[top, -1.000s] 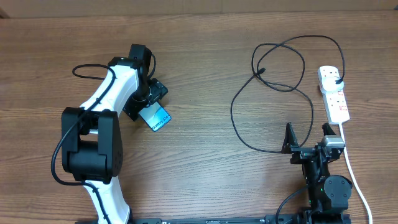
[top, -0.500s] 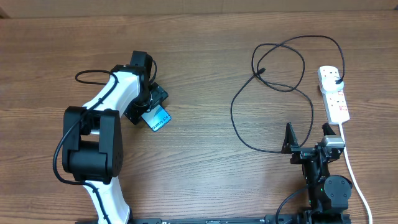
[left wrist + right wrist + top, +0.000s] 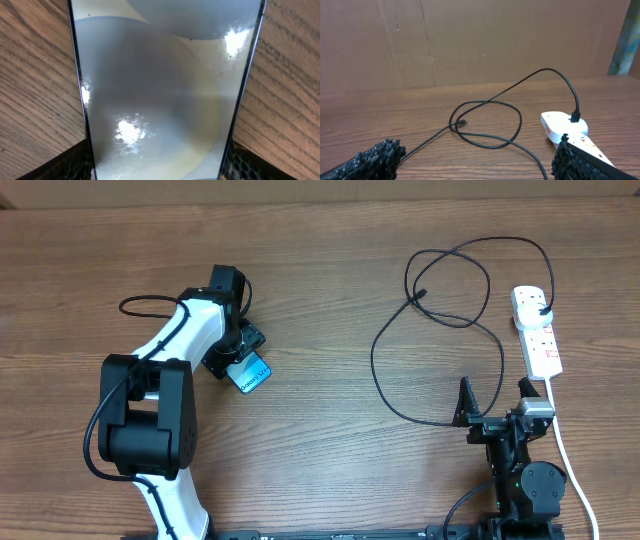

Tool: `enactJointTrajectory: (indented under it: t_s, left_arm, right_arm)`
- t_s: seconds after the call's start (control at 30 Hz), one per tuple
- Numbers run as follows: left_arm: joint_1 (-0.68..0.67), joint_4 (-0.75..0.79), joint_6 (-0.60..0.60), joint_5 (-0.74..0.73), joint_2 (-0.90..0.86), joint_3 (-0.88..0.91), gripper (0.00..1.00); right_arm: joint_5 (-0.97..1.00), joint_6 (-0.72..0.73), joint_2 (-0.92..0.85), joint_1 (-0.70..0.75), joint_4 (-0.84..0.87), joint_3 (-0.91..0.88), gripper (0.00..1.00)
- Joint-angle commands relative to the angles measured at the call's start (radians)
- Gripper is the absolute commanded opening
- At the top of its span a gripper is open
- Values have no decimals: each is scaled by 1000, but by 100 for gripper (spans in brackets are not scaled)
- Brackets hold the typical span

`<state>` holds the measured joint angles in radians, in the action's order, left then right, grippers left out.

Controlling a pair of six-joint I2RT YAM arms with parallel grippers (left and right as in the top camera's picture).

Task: Plug charger to phone and switch on socket
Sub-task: 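Grasp the blue phone with the left gripper and lift it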

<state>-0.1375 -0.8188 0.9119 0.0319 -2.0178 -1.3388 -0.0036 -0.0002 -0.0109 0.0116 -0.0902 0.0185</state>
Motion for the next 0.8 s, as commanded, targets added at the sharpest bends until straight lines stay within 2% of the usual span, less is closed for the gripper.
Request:
enactJointTrajectory:
  t_s: [0.0,0.17,0.47,0.77]
  left_arm:
    - [-1,16,8,-52,-39,41,74]
    - [-1,16,8,-60,-39,40,66]
    - [1,0,8,-90,-39,23,67]
    - [1,-122,8,-88,-39,-108,66]
  right_arm:
    - [-5,-5,8,-4,6,-11,100]
    - [-5,-5,8,-4,6,-11,100]
    - [-5,-5,8,-4,6,-11,100]
    - [-5,-5,8,-4,6,-11,100]
